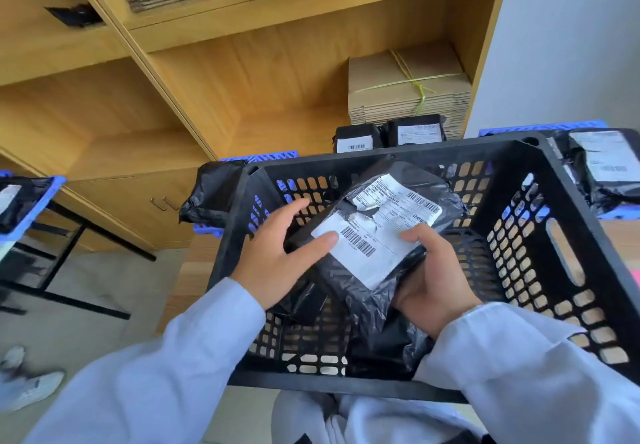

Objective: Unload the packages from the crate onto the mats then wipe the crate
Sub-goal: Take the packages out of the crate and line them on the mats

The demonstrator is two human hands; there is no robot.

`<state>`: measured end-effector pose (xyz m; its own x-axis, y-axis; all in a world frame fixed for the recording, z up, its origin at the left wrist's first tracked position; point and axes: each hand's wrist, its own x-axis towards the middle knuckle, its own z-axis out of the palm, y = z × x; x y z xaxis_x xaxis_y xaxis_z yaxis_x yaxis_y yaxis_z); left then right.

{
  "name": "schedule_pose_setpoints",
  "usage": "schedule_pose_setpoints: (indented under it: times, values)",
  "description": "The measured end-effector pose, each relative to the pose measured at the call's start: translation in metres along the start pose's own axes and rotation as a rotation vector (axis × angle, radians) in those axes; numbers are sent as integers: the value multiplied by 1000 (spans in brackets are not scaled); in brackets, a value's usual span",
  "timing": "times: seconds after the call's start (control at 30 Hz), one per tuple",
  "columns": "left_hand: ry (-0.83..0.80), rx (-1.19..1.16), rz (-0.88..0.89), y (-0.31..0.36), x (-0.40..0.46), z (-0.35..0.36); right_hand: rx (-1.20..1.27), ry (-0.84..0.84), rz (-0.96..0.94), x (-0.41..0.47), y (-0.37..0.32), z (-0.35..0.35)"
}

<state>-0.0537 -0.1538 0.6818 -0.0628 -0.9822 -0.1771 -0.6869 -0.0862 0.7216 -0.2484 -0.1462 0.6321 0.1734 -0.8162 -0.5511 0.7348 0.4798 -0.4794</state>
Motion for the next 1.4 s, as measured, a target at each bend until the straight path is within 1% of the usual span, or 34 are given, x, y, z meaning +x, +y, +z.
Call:
schedule_pose_setpoints:
  times: [0.03,0.07,0.13,0.23,0.43,0.53,0.67,0.83,1.0,1.13,1.2,1.3,1.4]
  values:
    - [-92,-140,-109,1,4,0,-12,5,-16,0,0,0]
    - [-162,-276,-180,1,8,-1,-28,-4,-23,0,0,1]
    - [-233,-434,-226,6,11,-1,-67,-18,-35,-2,-1,3]
    - [-237,-482,-205,4,14,0,-96,-22,-49,-3,-1,4]
    - [-249,-585,-267,-8,24,-12,-182,-30,-51,-3,0,11]
    - [-281,-597,-265,-17,27,-21,-210,-43,-36,-7,0,21]
    - [-259,-679,-282,-22,29,-31,-225,-18,-21,-4,-1,41]
    - [-316,-750,-273,-35,48,-56,-184,42,-53,14,9,72]
    - [-399,-794,-217,-43,52,-65,-46,51,-145,7,19,88]
    - [-441,-852,-193,-53,64,-77,-43,49,-194,20,23,104]
    - [-443,-897,-190,-58,71,-85,-62,73,-198,28,22,114]
    - [-416,-976,-182,-62,77,-96,-111,151,-225,41,19,128]
    - [-392,-1038,-152,-68,85,-114,-127,162,-275,55,20,151]
